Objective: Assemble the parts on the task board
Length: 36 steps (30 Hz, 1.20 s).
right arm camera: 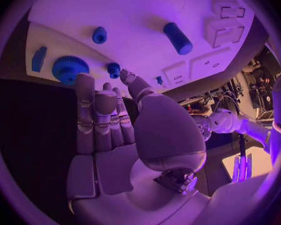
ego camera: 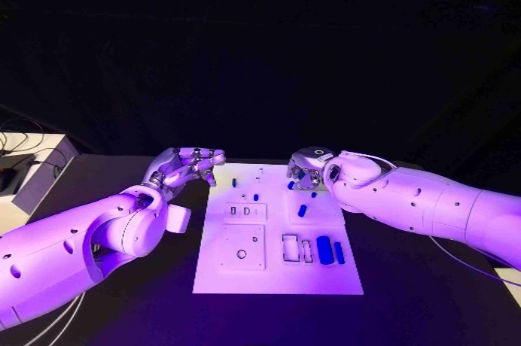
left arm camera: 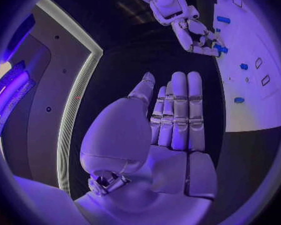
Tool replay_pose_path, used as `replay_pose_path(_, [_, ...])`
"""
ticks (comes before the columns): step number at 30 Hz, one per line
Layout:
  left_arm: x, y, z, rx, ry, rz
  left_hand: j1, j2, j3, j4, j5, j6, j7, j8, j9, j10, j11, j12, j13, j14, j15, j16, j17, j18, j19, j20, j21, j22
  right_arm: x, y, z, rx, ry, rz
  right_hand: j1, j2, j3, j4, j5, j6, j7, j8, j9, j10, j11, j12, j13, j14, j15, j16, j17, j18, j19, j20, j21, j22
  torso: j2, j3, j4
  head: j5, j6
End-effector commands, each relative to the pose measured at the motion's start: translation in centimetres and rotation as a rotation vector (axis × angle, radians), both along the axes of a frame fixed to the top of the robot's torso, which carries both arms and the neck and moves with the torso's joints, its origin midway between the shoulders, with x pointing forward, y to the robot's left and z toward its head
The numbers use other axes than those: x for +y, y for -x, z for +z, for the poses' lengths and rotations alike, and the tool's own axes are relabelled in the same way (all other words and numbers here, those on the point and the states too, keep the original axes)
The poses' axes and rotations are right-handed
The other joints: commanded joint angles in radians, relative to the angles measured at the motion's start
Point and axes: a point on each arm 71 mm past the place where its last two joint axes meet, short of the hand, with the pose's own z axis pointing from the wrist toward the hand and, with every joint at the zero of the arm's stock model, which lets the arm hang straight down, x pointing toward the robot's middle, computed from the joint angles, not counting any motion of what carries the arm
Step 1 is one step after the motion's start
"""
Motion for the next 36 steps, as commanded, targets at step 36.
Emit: replay_pose_path(36, [0.09,-0.27,-0.15,0.0,-0.001,-0.016,-0.015,0.007,-0.001,-0.008,-0.004,-0.009,0.0,-0.005,0.001,-0.011,0.002,0.004,0.001,-0.01,-0.001,0.01,-0.009,0.02,-0.008,0.002,0.011,-0.002,-0.38,0.02,-0.73,-0.008,0.074,0.002,0.001,-0.016,0.128,0.009,0.001,0.035,-0.002,-0.002,0.004,0.028,-0.007,0.002,-0.002,-0.008,-0.004,0.016,-0.006,0.013,0.066,-0.004,-0.189,0.308,0.051,-0.0079,0.0152,-0.015,0.028])
